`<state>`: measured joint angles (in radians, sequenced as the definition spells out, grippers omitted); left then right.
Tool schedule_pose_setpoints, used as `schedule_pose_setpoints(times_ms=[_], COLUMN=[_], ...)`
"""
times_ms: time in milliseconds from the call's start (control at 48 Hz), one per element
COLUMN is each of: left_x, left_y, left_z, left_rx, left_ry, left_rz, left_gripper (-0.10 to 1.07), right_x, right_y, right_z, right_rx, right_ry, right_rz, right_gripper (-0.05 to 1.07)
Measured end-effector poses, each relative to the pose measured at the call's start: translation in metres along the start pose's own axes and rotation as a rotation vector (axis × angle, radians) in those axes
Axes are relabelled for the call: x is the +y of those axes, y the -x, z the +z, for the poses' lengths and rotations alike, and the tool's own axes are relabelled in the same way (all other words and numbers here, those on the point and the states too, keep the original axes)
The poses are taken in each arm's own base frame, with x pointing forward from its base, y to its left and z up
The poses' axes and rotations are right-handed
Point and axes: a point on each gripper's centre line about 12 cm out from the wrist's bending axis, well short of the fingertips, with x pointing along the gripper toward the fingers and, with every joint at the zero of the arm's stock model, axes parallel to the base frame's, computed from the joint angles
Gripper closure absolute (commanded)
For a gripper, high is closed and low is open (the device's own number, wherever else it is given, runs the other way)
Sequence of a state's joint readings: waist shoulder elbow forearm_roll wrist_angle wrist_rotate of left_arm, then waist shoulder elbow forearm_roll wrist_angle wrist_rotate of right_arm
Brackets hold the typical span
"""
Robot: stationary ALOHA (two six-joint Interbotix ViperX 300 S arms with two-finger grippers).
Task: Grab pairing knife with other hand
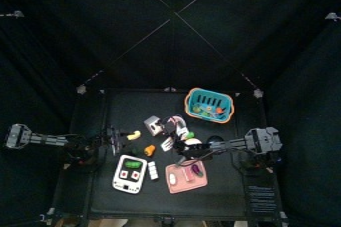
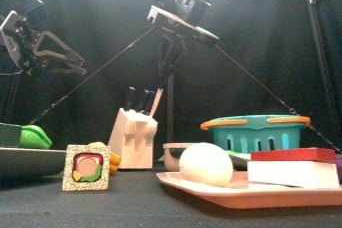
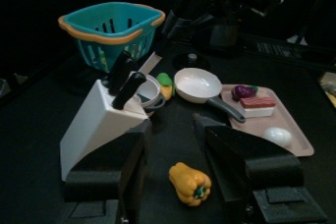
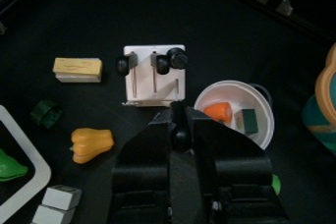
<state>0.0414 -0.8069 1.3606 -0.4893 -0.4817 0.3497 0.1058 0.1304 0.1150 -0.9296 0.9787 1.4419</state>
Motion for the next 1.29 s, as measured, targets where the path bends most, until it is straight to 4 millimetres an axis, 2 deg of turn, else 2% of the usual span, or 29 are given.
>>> schedule_pose_setpoints(times_ms=[125, 354, 542, 771, 938, 1104, 1292], left_x=[0.000, 0.002, 0.003, 0.002, -0.003, -0.012, -0.025], left_y=[0.000, 0.000, 0.000, 0.000, 0.000, 0.001, 0.001], left_z=[0.000, 0.000, 0.000, 0.000, 0.002, 0.003, 0.008], left_rx=[-0.001, -0.001, -0.001, -0.002, -0.017, -0.033, -0.058], left_ry=[-0.001, -0.002, 0.000, -0.017, -0.084, -0.184, -0.227], left_rz=[0.000, 0.011, 0.017, 0.006, -0.029, -0.097, -0.164], left_gripper=[0.19, 0.19, 0.19, 0.19, 0.19, 0.19, 0.19], right_x=[0.002, 0.011, 0.008, 0.003, -0.007, -0.029, -0.054], right_y=[0.007, 0.034, 0.055, 0.086, 0.105, 0.117, 0.119], right_z=[0.002, 0.003, 0.004, -0.013, -0.031, -0.049, -0.069], right_rx=[-0.007, -0.049, -0.081, -0.133, -0.170, -0.242, -0.299], right_ry=[-0.002, 0.023, 0.046, 0.112, 0.118, 0.100, 0.105], right_rz=[0.015, 0.061, 0.040, 0.075, 0.115, 0.161, 0.262], right_gripper=[0.63, 0.63, 0.63, 0.63, 0.63, 0.63, 0.63])
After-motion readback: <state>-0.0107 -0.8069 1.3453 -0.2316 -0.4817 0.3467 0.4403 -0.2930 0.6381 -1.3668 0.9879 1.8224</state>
